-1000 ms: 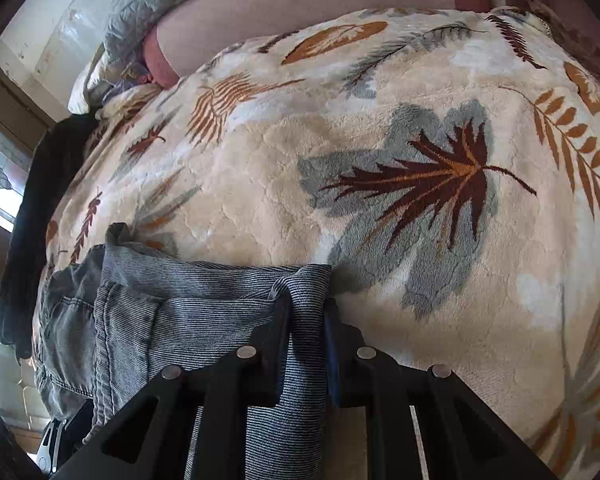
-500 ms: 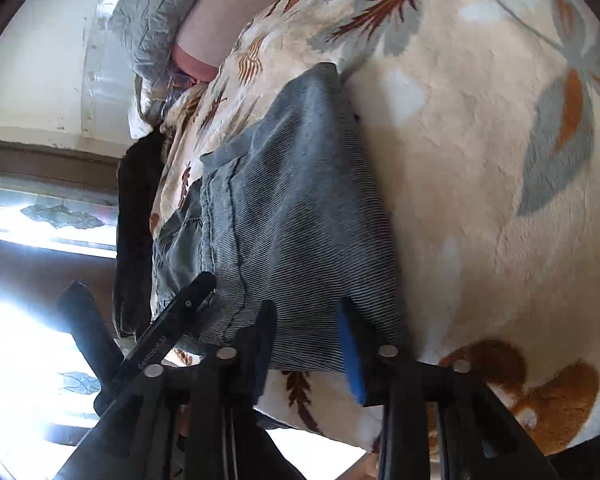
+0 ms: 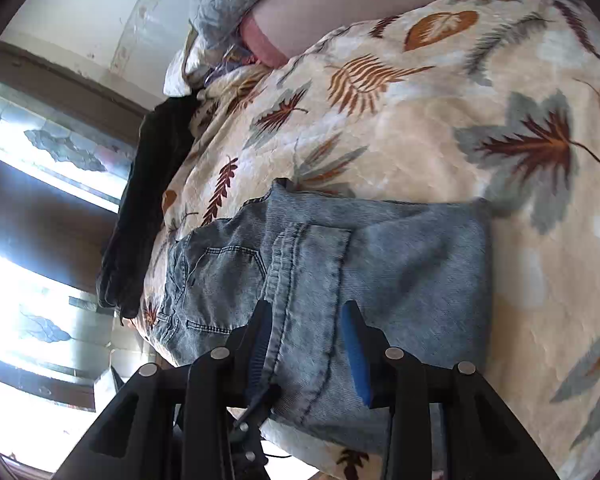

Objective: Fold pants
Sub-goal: 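Release the hem and smooth the folded leg with the right gripper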

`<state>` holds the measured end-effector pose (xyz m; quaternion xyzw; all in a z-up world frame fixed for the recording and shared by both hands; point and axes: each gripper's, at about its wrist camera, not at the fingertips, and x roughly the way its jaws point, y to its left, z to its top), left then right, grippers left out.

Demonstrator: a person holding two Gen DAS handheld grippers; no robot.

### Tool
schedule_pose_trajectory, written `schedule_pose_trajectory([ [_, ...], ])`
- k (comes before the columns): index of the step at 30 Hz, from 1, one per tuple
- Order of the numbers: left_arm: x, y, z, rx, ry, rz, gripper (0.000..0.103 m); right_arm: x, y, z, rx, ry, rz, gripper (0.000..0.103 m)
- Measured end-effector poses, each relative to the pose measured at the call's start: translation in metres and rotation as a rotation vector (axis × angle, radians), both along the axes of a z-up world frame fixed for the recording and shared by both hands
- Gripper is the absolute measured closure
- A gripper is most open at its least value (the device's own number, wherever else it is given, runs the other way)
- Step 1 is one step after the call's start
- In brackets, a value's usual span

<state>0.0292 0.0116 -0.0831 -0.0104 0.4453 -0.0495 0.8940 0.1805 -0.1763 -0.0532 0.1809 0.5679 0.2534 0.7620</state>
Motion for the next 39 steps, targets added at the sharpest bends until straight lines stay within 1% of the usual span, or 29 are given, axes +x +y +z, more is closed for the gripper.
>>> schedule_pose_trajectory([
  [3, 0.002, 0.002, -0.002, -0.016, 0.005, -0.008, 0.021, 0.035, 0.043, -0.016, -0.129, 0.05, 0.074, 0.064],
  [4, 0.003, 0.002, -0.003, -0.017, 0.002, -0.01, 0.021, 0.044, 0.053, -0.025, -0.18, 0.064, 0.073, 0.064],
  [5, 0.002, 0.002, -0.003, -0.013, -0.002, -0.013, 0.021, 0.052, 0.06, -0.034, -0.208, 0.082, 0.059, 0.064],
  [6, 0.002, 0.001, -0.004, -0.005, -0.007, -0.017, 0.021, 0.057, 0.065, -0.043, -0.211, 0.103, 0.062, 0.064],
  [8, 0.001, -0.001, -0.005, 0.007, -0.02, -0.023, 0.021, 0.061, 0.073, -0.048, -0.242, 0.089, 0.062, 0.064],
  [9, 0.0, -0.001, -0.006, 0.008, -0.025, -0.027, 0.021, 0.061, 0.076, -0.047, -0.261, 0.071, 0.068, 0.075],
  [10, -0.001, 0.0, -0.006, 0.008, -0.028, -0.029, 0.021, 0.06, 0.077, -0.044, -0.256, 0.058, 0.067, 0.085],
  [12, -0.001, 0.0, -0.006, 0.006, -0.032, -0.03, 0.021, 0.057, 0.078, -0.033, -0.251, 0.002, 0.057, 0.092],
  [13, -0.002, 0.0, -0.006, 0.008, -0.036, -0.029, 0.021, 0.058, 0.077, -0.033, -0.224, 0.005, 0.052, 0.099],
  [14, -0.002, -0.001, -0.006, 0.015, -0.039, -0.029, 0.021, 0.061, 0.077, -0.038, -0.203, 0.025, 0.053, 0.099],
  [16, -0.003, -0.002, -0.006, 0.02, -0.038, -0.03, 0.021, 0.065, 0.077, -0.054, -0.158, 0.054, 0.071, 0.097],
  [18, -0.003, 0.0, -0.006, 0.013, -0.037, -0.034, 0.021, 0.063, 0.061, -0.05, -0.046, 0.065, 0.011, 0.096],
  [20, -0.003, 0.0, -0.006, 0.011, -0.036, -0.034, 0.021, 0.05, 0.039, -0.038, 0.067, 0.063, -0.021, 0.077],
  [21, -0.003, 0.0, -0.005, 0.011, -0.035, -0.031, 0.021, 0.039, 0.028, -0.028, 0.088, 0.04, -0.024, 0.058],
  [22, -0.002, 0.0, -0.005, 0.012, -0.031, -0.029, 0.021, 0.027, 0.015, -0.019, 0.1, 0.017, -0.035, 0.05],
  [24, -0.002, 0.001, -0.002, 0.003, -0.027, -0.025, 0.021, -0.001, -0.015, -0.008, 0.136, -0.004, -0.07, 0.048],
  [26, -0.001, 0.005, 0.002, -0.02, -0.019, -0.012, 0.021, -0.033, -0.045, -0.009, 0.168, 0.01, -0.125, 0.048],
  [27, -0.001, 0.006, 0.005, -0.028, -0.019, -0.006, 0.021, -0.049, -0.06, -0.015, 0.212, 0.025, -0.152, 0.048],
  [29, -0.003, 0.009, 0.013, -0.04, -0.033, 0.009, 0.021, -0.077, -0.081, -0.038, 0.285, 0.082, -0.194, 0.048],
  [30, -0.004, 0.009, 0.017, -0.038, -0.046, 0.015, 0.021, -0.087, -0.087, -0.053, 0.299, 0.113, -0.207, 0.048],
  [31, -0.003, 0.008, 0.02, -0.027, -0.055, 0.015, 0.021, -0.095, -0.09, -0.071, 0.288, 0.153, -0.216, 0.048],
  [32, -0.001, 0.006, 0.02, -0.012, -0.051, 0.007, 0.021, -0.1, -0.095, -0.083, 0.326, 0.162, -0.235, 0.051],
  [33, 0.004, 0.003, 0.016, 0.009, -0.03, -0.002, 0.021, -0.104, -0.101, -0.086, 0.383, 0.143, -0.264, 0.052],
  [34, 0.008, 0.0, 0.009, 0.039, -0.002, 0.0, 0.021, -0.105, -0.105, -0.085, 0.404, 0.15, -0.276, 0.052],
  [35, 0.014, -0.001, 0.0, 0.068, 0.038, -0.002, 0.021, -0.106, -0.106, -0.08, 0.408, 0.13, -0.281, 0.052],
  [36, 0.017, -0.002, -0.004, 0.081, 0.053, -0.012, 0.019, -0.108, -0.106, -0.073, 0.41, 0.098, -0.276, 0.05],
  [37, 0.016, -0.002, -0.003, 0.088, 0.036, -0.015, 0.019, -0.108, -0.103, -0.067, 0.418, 0.073, -0.262, 0.049],
  [38, 0.016, -0.003, -0.002, 0.097, 0.042, -0.015, 0.019, -0.109, -0.102, -0.064, 0.429, 0.056, -0.25, 0.049],
  [39, 0.015, -0.003, 0.001, 0.099, 0.044, -0.007, 0.019, -0.11, -0.102, -0.065, 0.423, 0.049, -0.249, 0.045],
])
